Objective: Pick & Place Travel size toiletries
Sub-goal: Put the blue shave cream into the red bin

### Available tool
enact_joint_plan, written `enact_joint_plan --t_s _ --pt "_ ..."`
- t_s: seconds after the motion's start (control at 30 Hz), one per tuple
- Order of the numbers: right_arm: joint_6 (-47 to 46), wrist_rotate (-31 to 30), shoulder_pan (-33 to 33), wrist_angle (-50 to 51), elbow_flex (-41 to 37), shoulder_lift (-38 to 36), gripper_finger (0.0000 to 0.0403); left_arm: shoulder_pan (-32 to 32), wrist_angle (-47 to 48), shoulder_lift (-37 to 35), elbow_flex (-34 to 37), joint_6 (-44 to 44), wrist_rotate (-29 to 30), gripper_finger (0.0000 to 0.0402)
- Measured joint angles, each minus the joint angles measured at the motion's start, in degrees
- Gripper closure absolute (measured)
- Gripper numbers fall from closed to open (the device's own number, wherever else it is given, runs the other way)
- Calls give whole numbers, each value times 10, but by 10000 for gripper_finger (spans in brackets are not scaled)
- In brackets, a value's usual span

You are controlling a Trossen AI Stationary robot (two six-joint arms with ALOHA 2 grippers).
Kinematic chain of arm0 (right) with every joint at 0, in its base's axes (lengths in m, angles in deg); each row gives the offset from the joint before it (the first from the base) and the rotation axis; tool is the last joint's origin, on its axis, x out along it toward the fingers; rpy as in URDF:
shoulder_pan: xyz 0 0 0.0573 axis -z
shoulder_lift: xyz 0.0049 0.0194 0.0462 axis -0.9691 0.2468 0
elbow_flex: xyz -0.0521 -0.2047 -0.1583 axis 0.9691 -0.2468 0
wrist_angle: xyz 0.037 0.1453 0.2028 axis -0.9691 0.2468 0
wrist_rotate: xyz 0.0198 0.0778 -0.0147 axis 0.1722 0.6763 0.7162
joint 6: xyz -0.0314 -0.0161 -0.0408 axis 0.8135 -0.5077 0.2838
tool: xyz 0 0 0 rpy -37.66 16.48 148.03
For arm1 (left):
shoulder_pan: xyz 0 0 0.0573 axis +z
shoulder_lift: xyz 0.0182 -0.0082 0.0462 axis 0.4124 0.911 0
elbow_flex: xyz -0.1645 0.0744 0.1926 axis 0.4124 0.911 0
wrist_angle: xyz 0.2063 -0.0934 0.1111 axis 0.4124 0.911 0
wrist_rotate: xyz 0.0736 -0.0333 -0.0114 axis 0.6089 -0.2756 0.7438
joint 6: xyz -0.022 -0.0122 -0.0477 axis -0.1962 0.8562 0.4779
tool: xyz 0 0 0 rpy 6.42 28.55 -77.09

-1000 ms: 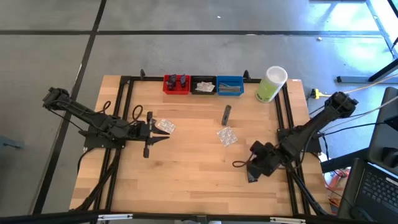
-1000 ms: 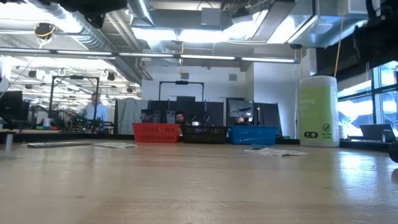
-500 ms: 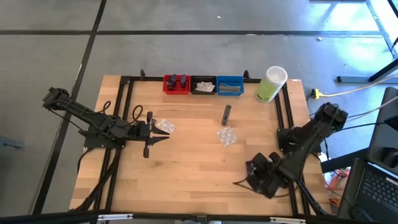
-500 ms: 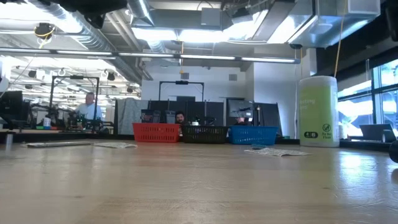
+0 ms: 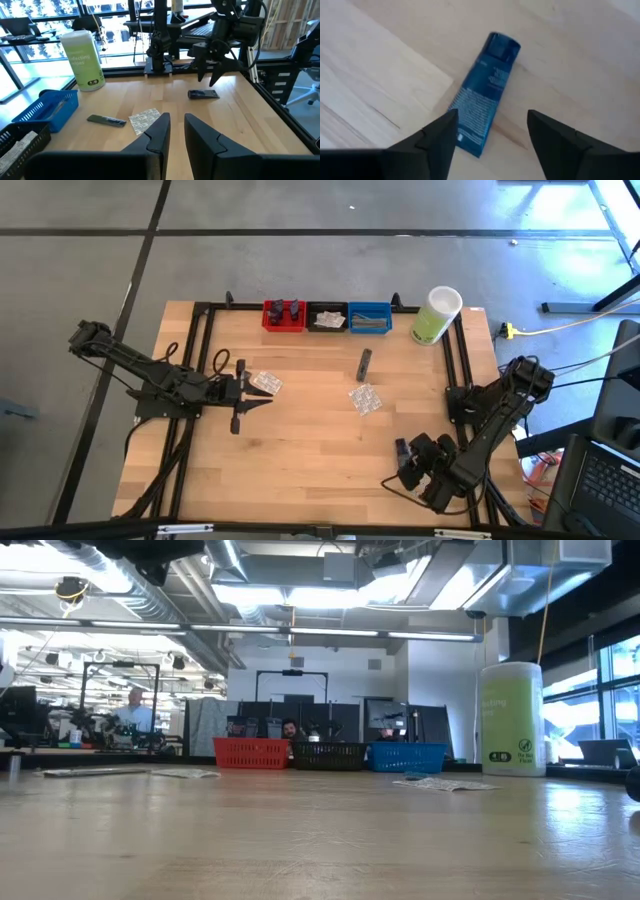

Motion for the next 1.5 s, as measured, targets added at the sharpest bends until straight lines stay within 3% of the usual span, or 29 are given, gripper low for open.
enact_joint_plan --t_s 0.13,0.37,0.77,1.2,1.5 --pt "-27 -32 3 -1 -8 12 151 0 0 0 0 0 0 352" --pt "-25 -45 19 -43 -13 58 173 0 0 0 0 0 0 348" --pt "1 -33 45 -68 -10 99 179 0 0 0 0 0 0 351" --pt "5 -31 40 -78 -12 100 262 0 0 0 0 0 0 352" --pt "36 -29 41 -94 -15 76 268 0 0 0 0 0 0 348"
